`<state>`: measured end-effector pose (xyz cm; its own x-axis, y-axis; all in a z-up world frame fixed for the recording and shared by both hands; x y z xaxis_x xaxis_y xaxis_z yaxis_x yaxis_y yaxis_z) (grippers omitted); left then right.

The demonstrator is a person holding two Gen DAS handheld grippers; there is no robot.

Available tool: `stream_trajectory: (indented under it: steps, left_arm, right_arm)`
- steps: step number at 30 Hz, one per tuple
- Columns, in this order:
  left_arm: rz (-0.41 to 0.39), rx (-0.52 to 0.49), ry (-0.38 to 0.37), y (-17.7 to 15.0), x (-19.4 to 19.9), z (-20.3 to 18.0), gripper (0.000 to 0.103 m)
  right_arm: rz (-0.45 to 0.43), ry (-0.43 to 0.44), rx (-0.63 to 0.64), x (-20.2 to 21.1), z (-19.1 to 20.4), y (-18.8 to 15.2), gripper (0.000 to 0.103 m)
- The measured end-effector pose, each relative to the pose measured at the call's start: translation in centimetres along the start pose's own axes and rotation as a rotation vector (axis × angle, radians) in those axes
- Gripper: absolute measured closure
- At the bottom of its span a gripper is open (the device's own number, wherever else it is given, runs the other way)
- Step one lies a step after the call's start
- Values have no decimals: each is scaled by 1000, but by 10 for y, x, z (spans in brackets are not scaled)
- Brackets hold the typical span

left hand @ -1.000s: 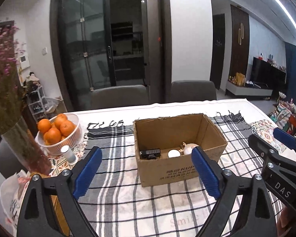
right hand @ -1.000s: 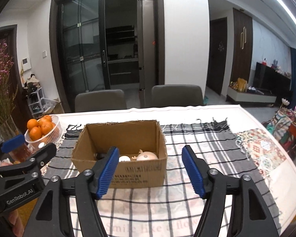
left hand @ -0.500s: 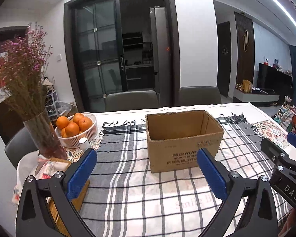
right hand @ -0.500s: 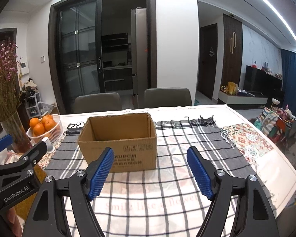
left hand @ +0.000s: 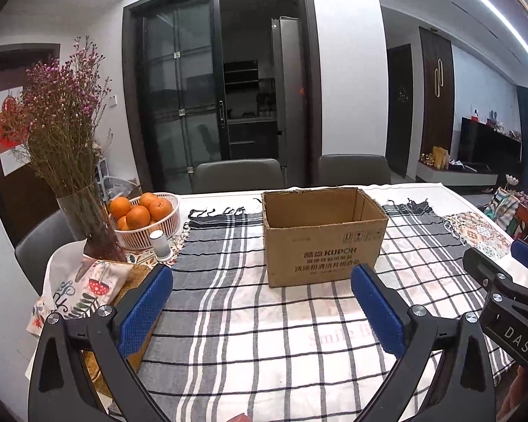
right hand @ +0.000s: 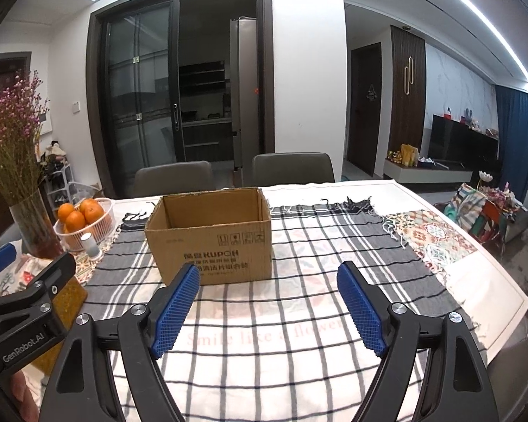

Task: Organize rigid objects

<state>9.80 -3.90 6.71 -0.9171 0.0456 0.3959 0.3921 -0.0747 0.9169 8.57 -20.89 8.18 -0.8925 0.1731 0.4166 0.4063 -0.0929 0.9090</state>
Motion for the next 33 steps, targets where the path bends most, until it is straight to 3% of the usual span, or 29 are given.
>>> stream_trajectory:
  steps: [33]
  left_arm:
    - [6,17,14,-11,7,10,0]
  right_arm:
    - [-1,14,10,8,4,-7,21]
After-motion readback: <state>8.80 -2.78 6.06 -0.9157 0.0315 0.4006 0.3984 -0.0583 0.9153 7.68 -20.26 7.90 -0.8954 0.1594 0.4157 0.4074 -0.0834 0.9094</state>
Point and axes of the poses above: each gripper's, at about its wrist camera, not at the fingertips, and x roughly against the way its jaws point, z to its left, y to its top, the point moved 3 cm from there along -x, roughly the way its jaws point, and after that the axes turned 4 degrees about -z, right-handed, at the moved point
